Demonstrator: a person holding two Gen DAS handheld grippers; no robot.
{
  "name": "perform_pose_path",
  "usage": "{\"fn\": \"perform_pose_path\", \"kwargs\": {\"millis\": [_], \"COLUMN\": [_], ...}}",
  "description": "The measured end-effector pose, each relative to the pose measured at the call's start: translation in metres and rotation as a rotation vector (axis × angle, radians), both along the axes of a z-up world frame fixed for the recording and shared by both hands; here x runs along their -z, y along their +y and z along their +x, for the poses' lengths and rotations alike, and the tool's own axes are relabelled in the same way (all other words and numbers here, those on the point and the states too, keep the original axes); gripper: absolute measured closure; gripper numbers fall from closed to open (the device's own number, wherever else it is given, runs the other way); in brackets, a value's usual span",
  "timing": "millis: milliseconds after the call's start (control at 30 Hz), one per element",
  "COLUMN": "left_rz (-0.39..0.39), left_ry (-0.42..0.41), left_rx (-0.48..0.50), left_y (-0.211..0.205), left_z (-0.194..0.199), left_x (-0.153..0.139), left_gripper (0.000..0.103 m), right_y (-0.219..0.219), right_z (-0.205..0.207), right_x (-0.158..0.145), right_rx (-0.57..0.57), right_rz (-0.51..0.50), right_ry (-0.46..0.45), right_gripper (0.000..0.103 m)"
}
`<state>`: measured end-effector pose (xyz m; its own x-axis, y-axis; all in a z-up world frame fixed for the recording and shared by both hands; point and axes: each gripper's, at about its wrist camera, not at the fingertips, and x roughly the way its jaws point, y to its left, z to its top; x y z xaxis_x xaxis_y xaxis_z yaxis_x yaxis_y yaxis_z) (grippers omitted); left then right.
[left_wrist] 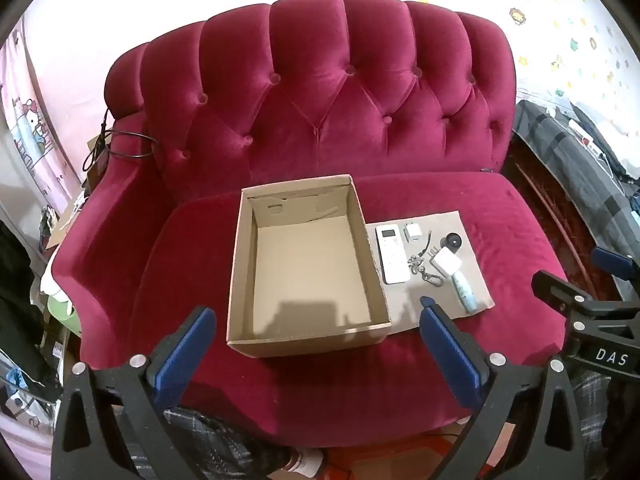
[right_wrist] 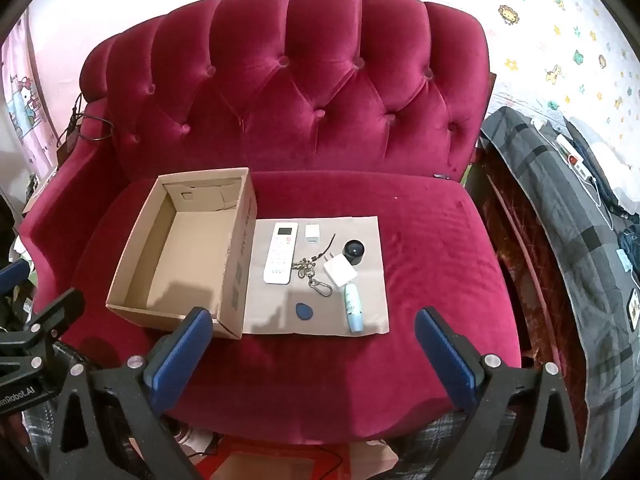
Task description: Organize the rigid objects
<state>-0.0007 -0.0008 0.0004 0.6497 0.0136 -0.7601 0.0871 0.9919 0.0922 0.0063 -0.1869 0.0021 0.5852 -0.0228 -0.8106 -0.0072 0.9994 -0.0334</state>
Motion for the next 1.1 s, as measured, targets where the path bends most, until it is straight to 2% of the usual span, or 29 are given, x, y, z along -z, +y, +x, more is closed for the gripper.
{"fn": "perform_pose_path", "kwargs": {"millis": [1100], "left_rz": [-0.001], "left_ry": [0.006], "left_rx": [-0.001], "left_y": [-0.0005], "left_z": [0.0011], "left_x": [-0.0053], "left_gripper": [0.000], "right_y": [-0.0005], "right_z": [-0.0036], "right_x": [-0.0074], "right_rx": [-0.010], "right_rz": [0.017], "right_ry": [-0.021], "right_gripper": [0.000]}}
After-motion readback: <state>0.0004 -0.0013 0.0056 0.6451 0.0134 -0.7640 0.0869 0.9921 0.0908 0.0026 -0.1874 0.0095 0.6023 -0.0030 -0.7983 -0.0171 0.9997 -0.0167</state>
